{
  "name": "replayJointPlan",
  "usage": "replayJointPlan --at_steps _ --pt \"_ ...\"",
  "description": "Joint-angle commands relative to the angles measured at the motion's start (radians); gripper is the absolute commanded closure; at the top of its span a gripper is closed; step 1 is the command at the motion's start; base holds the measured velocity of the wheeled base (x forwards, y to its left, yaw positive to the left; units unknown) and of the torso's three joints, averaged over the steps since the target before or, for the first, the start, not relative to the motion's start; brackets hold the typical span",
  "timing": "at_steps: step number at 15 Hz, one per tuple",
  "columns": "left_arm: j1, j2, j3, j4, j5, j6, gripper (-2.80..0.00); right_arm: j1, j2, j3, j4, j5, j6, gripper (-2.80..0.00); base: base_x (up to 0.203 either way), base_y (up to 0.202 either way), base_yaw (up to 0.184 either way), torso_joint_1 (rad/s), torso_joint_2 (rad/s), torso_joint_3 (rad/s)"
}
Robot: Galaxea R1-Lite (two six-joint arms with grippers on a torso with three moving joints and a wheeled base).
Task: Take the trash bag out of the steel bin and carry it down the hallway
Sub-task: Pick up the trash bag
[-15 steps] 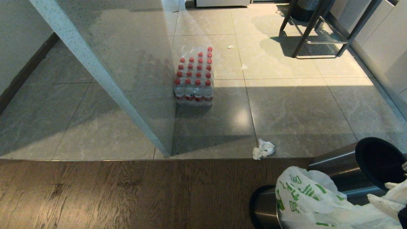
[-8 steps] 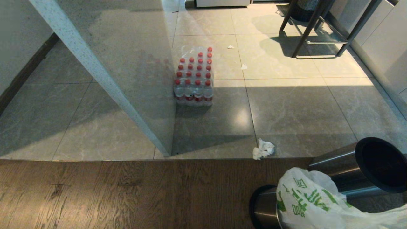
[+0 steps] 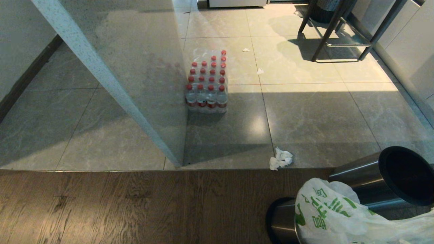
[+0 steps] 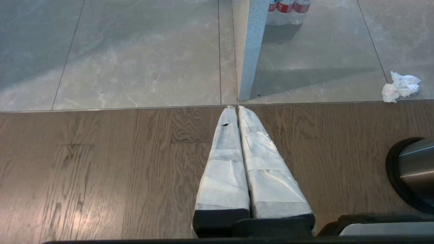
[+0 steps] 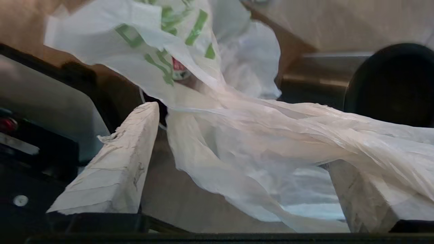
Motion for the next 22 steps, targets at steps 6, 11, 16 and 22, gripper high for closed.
replayJointPlan --at_steps 6,11,16,22 --pt "0.0 0.0 0.0 0.0 0.0 0.0 0.0 0.064 0.096 -0.008 -0.211 0.087 0.0 -2.8 0.0 0.0 0.0 0.0 0.0 0.0" --pt "0.0 0.0 0.0 0.0 0.0 0.0 0.0 0.056 0.089 -0.009 -0.153 0.056 -0.001 -2.8 0.0 0.0 0.0 0.0 0.0 0.0" --pt "0.0 0.0 0.0 0.0 0.002 0.0 0.0 0.063 -0.092 -0.028 0.055 0.042 -0.015 -2.8 0.0 0.0 0.0 0.0 0.0 0.0" --pt "0.0 0.0 0.0 0.0 0.001 0.0 0.0 0.074 -0.344 -0.011 0.185 0.047 -0.023 -2.8 0.0 0.0 0.0 0.0 0.0 0.0"
